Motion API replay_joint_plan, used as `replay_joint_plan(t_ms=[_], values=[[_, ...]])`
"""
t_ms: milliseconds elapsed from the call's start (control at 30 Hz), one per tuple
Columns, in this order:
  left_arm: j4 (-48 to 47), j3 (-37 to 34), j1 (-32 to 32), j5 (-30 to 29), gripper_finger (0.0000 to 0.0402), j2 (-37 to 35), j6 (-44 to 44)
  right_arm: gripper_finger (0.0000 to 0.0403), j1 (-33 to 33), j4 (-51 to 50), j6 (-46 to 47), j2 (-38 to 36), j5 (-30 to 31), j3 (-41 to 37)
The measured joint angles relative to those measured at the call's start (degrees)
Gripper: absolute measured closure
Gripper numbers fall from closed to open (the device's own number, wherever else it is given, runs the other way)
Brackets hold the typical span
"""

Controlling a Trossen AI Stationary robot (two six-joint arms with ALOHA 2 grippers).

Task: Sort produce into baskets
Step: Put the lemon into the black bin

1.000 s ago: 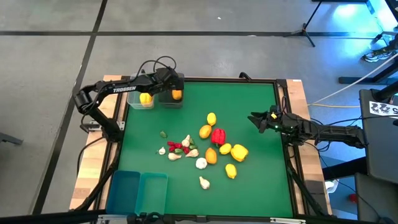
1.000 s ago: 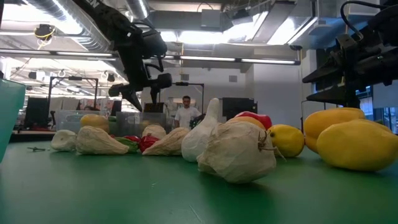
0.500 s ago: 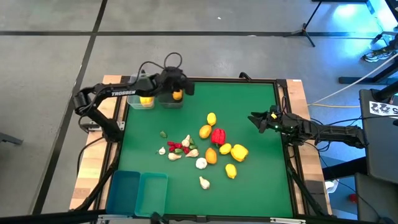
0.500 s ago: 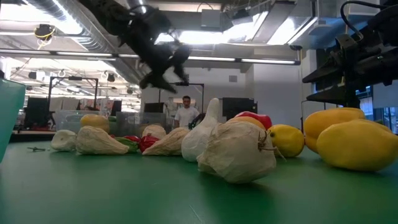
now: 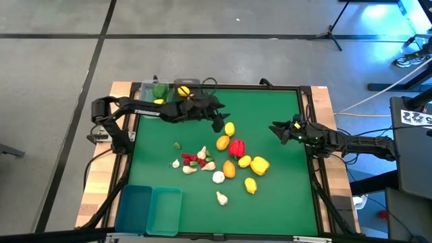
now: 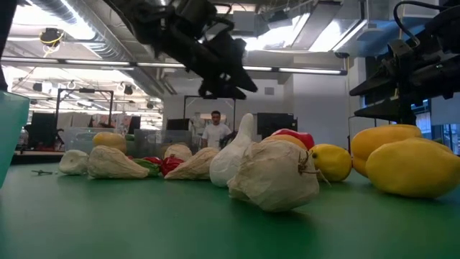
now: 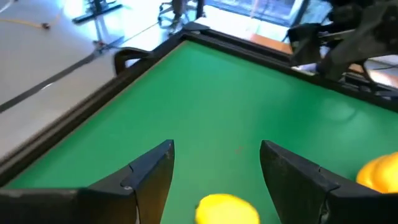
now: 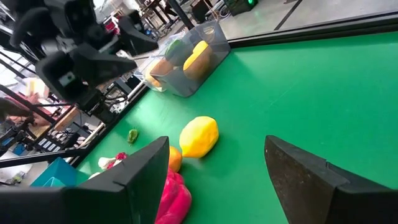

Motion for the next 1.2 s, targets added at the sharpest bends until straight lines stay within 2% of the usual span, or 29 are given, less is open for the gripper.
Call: replay_joint_plan(t_ms=[233,333,567,767,1033,1200], values=[[4.10,0.00,-0.18,1.81,0.0166,5.65,-4.43,0.0142,0.01,0.00,0.12,0.01,-0.01,0.00],[4.71,0.02,-0.78,3.58,0.0153,7.34,-6.43,0.0142,0.01,0.00,0.14,0.01,-0.01,0.00],[6.46,0.03,-2.11,4.35,0.0112,9.58,-5.84,0.0142,0.01,0.00,0.25,0.02,-0.01,0.00],[6.11,0.02,-2.20,4.13,0.0084,9.74,-1.37,0.0142,0.00,0.00,0.27,0.01,-0.03,0.00],[5.85,0.19,-2.12,3.41,0.0079,12.50,-1.45,0.0142,0.00,0.00,0.27,0.02,-0.03,0.00],[5.93,3.67,-3.12,3.41,0.0081,16.72,-0.18,0.0142,0.01,0.00,0.29,0.02,-0.17,0.00]])
